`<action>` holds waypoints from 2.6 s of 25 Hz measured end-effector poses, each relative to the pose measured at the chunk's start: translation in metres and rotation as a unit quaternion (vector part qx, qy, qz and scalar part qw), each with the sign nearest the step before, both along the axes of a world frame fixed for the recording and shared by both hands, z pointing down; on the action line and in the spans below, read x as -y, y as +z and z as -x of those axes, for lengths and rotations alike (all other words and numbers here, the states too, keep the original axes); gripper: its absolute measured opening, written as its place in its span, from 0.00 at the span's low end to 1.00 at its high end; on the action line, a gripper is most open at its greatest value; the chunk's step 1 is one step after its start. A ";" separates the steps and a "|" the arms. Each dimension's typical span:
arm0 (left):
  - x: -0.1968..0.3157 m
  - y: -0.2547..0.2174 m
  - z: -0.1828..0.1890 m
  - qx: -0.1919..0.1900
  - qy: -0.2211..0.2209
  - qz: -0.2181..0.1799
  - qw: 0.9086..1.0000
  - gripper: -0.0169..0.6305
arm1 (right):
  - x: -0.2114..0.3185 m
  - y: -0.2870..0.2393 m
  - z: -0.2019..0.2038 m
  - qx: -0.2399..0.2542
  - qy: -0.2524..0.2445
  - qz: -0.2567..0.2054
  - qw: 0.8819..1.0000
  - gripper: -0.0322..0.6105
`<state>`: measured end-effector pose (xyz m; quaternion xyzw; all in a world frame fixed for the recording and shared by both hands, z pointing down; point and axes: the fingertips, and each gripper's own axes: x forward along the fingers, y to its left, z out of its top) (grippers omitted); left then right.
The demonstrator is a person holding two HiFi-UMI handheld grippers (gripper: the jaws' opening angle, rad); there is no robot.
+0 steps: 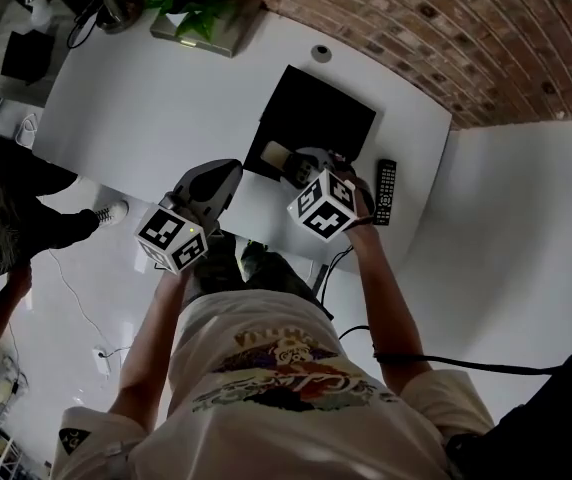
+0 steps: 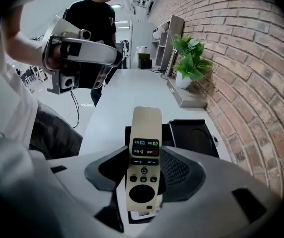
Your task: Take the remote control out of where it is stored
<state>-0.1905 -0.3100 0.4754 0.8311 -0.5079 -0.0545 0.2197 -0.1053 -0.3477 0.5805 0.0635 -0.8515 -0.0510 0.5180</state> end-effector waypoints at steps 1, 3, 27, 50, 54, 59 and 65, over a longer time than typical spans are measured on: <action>0.001 -0.001 -0.002 0.004 0.005 -0.002 1.000 0.03 | -0.001 -0.003 -0.002 0.003 0.006 -0.001 1.000 0.37; 0.002 -0.002 -0.009 0.012 0.016 -0.002 1.000 0.03 | -0.004 -0.009 -0.008 0.009 0.019 -0.002 1.000 0.37; 0.021 -0.014 -0.118 0.068 0.129 -0.034 0.989 0.03 | 0.001 -0.018 -0.164 0.026 0.221 -0.007 0.975 0.37; 0.062 -0.010 -0.218 0.090 0.193 -0.043 0.976 0.03 | 0.021 0.036 -0.305 -0.014 0.401 0.033 0.915 0.37; 0.067 -0.003 -0.224 0.087 0.191 -0.037 0.977 0.03 | 0.029 0.049 -0.321 -0.027 0.415 0.036 0.909 0.37; 0.073 0.004 -0.228 0.080 0.189 -0.031 0.978 0.03 | 0.041 0.065 -0.338 -0.029 0.436 0.042 0.898 0.37; 0.072 0.011 -0.219 0.084 0.184 -0.022 0.979 0.03 | 0.057 0.087 -0.349 -0.024 0.459 0.053 0.886 0.37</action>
